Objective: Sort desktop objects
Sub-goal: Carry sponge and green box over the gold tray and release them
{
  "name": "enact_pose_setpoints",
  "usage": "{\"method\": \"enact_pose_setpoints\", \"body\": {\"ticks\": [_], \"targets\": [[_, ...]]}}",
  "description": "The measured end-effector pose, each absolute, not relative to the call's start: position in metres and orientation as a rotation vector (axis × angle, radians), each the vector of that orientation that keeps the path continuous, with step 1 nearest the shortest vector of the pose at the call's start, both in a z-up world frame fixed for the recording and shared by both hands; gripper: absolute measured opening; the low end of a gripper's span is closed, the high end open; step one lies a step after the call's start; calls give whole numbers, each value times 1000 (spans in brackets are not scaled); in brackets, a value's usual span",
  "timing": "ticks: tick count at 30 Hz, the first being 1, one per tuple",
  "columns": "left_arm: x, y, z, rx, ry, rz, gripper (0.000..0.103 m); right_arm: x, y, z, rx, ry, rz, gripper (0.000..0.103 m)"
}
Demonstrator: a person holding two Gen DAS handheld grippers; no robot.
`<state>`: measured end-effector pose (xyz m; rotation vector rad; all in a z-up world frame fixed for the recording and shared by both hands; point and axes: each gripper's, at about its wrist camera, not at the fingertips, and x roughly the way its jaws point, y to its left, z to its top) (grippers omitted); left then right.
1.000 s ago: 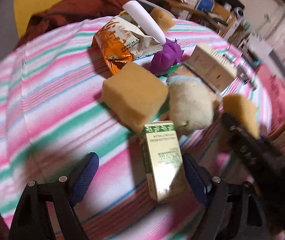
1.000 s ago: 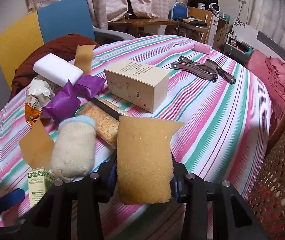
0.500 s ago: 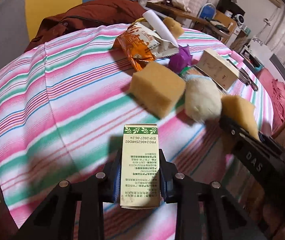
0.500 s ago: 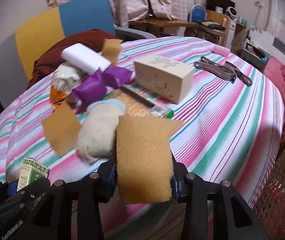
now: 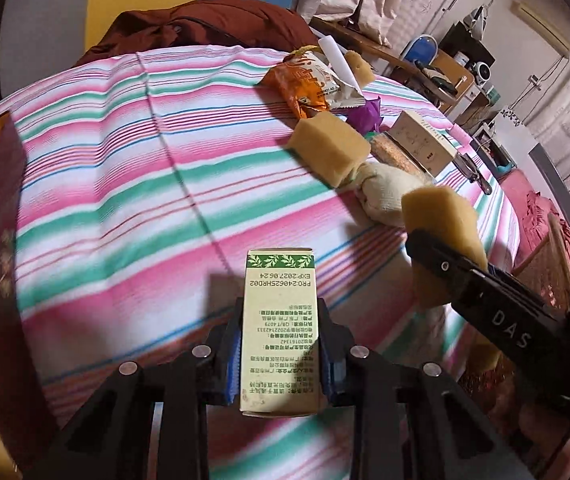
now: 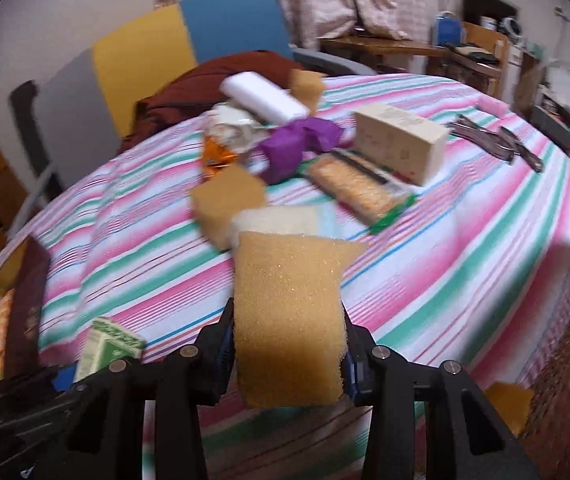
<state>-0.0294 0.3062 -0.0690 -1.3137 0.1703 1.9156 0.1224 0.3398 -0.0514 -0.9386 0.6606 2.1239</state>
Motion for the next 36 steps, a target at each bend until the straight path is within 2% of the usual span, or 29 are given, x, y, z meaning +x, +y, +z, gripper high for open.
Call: {"method": "enact_pose_setpoints", "body": {"ticks": [19, 36], "targets": [[-26, 207, -29, -1292, -76, 1982, 29, 67, 244, -8, -1003, 609, 2424, 43], [-89, 87, -15, -1328, -285, 2186, 30, -44, 162, 20, -1129, 548, 2661, 43]]}}
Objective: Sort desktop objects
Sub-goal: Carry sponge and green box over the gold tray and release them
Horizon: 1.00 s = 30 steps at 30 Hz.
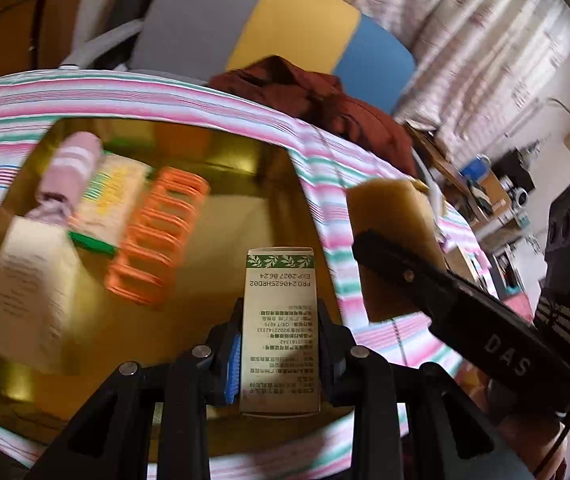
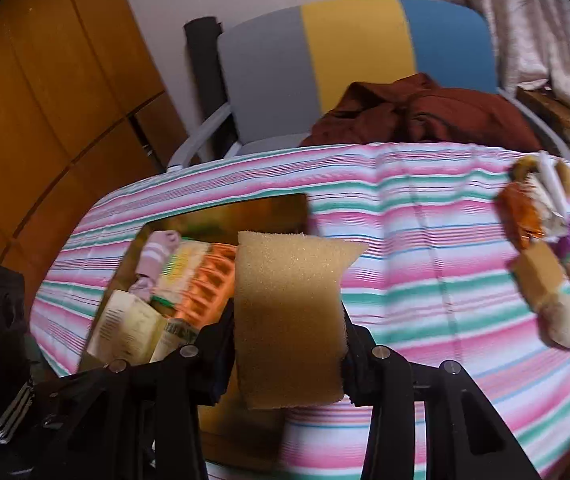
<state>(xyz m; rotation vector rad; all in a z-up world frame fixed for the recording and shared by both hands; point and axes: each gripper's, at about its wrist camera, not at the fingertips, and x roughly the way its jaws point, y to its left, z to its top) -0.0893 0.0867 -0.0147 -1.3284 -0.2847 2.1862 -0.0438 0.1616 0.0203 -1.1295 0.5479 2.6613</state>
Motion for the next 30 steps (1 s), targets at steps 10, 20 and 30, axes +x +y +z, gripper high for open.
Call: {"method": "enact_pose_setpoints", "body": {"ticks": [10, 20, 30], "targets": [[-161, 51, -23, -1424, -291, 2277, 30, -132, 150, -4, -1329, 612, 2647, 44], [-223, 55, -38, -1520, -244, 2336, 46, -190, 165, -26, -1374, 576, 2590, 49], [-214, 35, -32, -1536, -356, 2436, 60, -168, 177, -10, -1212, 701, 2627, 84]]}}
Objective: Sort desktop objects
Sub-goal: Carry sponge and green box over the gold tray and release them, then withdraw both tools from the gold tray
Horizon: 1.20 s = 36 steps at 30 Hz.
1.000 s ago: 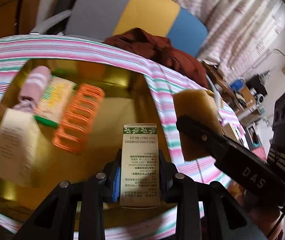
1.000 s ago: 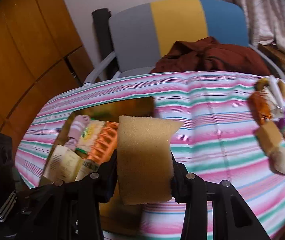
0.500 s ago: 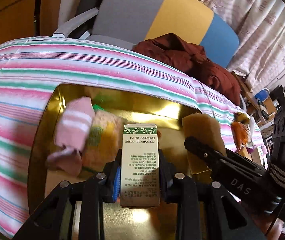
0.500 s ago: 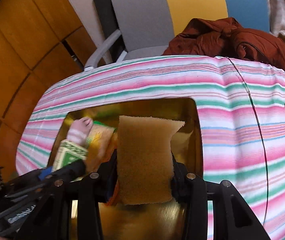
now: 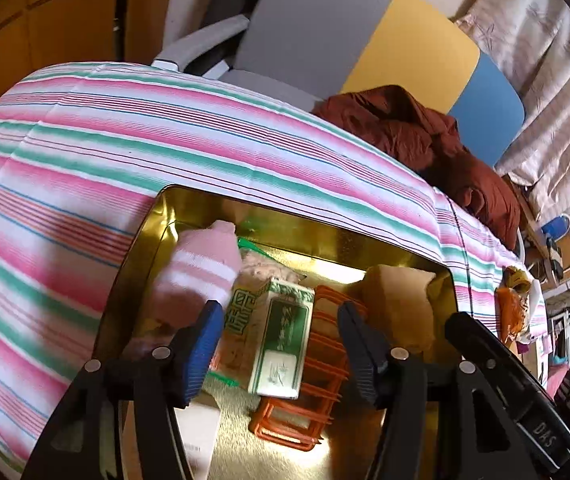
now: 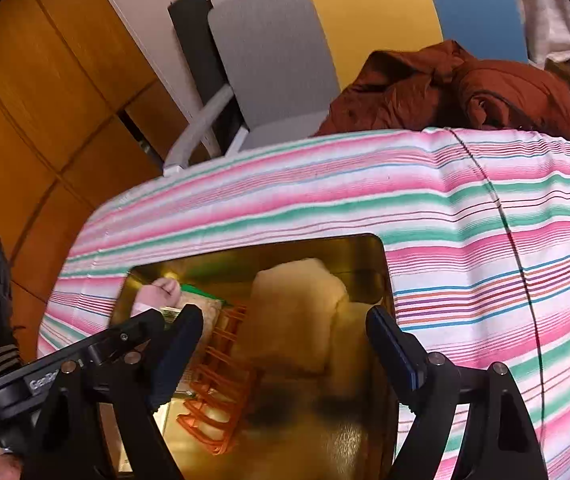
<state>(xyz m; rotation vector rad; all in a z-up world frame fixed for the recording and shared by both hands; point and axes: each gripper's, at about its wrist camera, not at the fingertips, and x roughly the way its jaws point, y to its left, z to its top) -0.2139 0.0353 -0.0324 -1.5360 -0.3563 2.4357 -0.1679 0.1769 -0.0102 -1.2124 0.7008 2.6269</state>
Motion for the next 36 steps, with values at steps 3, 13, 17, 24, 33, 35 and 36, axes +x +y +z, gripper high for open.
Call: {"method": "enact_pose_setpoints", "body": {"ticks": [3, 13, 17, 24, 33, 35, 36], "targets": [[-202, 36, -27, -1510, -373, 2449, 61, -157, 176, -2, -1184, 707, 2645, 84], [-155, 62, -25, -1504, -297, 2403, 61, -112, 180, 12, -1146, 708, 2658, 84], [-131, 82, -26, -1494, -262, 2365, 61, -87, 189, 12, -1146, 678, 2638, 84], [-99, 129, -29, -1461, -144, 2274, 61, -41, 217, 7, -1145, 629, 2582, 84], [-62, 187, -20, -1373, -51, 2174, 61, 21, 283, -6, -1142, 622, 2418, 84], [-54, 200, -19, -1357, -28, 2153, 61, 34, 301, -8, -1137, 610, 2375, 84], [-51, 206, -18, -1351, -15, 2141, 61, 39, 311, -9, -1140, 604, 2350, 84]]}}
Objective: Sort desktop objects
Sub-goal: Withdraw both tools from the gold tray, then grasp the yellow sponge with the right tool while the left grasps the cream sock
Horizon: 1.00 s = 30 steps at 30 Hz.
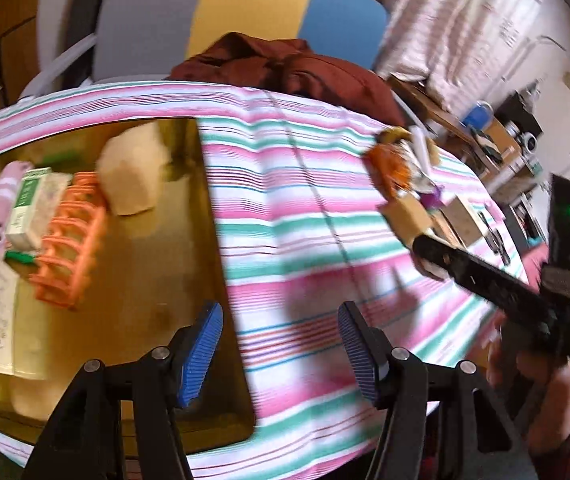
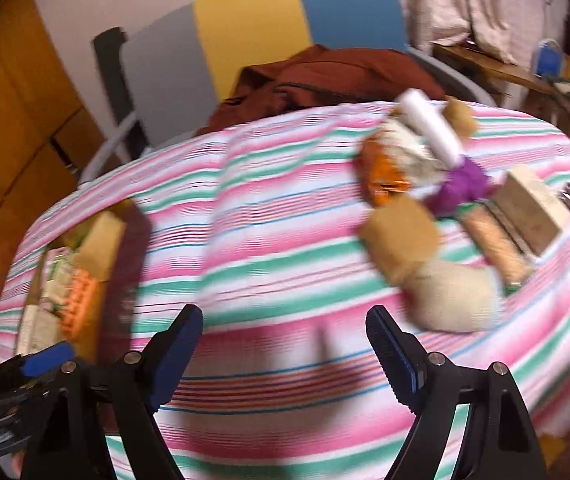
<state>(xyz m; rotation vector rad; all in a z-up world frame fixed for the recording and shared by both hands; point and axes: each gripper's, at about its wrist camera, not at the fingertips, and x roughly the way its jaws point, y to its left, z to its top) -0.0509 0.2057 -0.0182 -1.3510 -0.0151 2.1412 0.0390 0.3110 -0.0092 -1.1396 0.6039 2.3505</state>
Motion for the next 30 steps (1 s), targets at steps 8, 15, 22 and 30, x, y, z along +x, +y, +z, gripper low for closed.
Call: {"method": "enact_pose_setpoints", "body": {"ticks": [8, 15, 22, 30], "targets": [[-31, 233, -25, -1365, 74, 2109, 61, 62, 401, -25, -1250, 540, 2089, 68], [-23, 245, -32, -1390, 117, 2094, 61, 72, 448, -48, -1254, 831, 2094, 59], [-24, 253, -32, -1389, 130, 2103, 61, 64, 444, -69, -1228, 1489, 2349, 59], [-24, 271, -34, -1382, 173, 2088, 61, 45, 435, -40, -1265, 838, 2344, 83]]}}
